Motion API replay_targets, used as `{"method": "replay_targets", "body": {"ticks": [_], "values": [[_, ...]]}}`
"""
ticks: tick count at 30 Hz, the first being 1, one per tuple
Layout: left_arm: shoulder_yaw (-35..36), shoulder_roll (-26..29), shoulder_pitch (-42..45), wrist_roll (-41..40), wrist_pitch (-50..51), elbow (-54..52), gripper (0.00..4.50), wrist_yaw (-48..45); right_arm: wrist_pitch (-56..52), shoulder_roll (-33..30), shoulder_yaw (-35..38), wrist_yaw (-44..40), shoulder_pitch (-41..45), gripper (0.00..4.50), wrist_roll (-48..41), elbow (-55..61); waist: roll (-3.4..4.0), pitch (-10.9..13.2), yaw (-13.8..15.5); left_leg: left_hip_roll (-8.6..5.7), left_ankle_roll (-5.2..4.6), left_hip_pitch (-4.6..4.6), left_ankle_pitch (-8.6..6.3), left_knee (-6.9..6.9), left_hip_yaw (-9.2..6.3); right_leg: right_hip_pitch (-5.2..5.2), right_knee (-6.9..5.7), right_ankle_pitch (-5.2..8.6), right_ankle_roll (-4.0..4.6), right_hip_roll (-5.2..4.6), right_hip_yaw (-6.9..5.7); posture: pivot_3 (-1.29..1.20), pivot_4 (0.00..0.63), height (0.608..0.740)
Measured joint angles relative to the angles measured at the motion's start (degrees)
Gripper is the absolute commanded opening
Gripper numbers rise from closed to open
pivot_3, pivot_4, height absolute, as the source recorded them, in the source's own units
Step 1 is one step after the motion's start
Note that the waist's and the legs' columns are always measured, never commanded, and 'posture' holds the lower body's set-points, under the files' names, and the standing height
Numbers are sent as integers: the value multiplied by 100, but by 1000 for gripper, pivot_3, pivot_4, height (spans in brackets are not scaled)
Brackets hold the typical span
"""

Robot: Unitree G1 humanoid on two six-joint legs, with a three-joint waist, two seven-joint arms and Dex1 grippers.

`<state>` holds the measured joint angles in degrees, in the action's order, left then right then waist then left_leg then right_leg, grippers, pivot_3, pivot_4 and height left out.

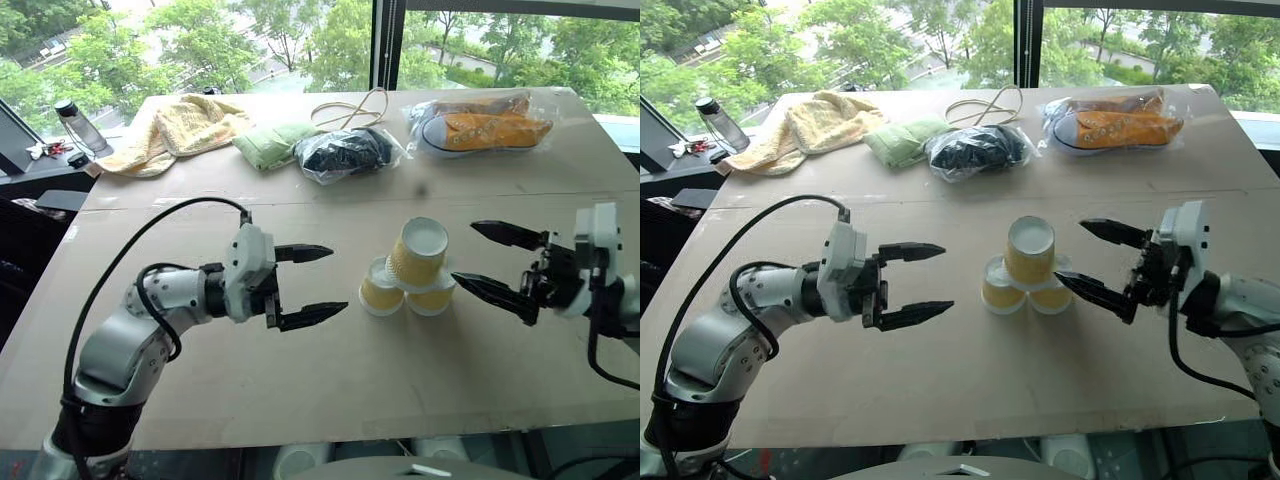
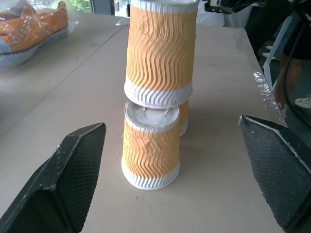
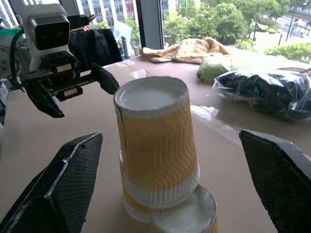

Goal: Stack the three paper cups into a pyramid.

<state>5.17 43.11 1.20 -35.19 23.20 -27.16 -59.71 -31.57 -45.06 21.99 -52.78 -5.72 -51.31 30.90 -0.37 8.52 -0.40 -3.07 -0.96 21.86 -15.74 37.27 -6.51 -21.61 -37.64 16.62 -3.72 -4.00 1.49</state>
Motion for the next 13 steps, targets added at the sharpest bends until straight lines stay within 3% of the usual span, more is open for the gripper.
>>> {"method": "replay_targets", "body": {"ticks": [4,13], "values": [[166,-97,-854,495,-518,322,4500,116,657,159,215,-482,-658,4451,656,-980,2,3,-12,0,-7,-10,-4,2,18,0,-12,-2,2,-4,15,0,150,740],[-291,-973,-1259,1525,-972,974,4500,1187,3499,927,-442,-1015,-158,4451,2506,-3793,4,-4,-21,0,-4,-22,-2,8,35,0,-28,-11,14,-1,21,0,150,740]]}}
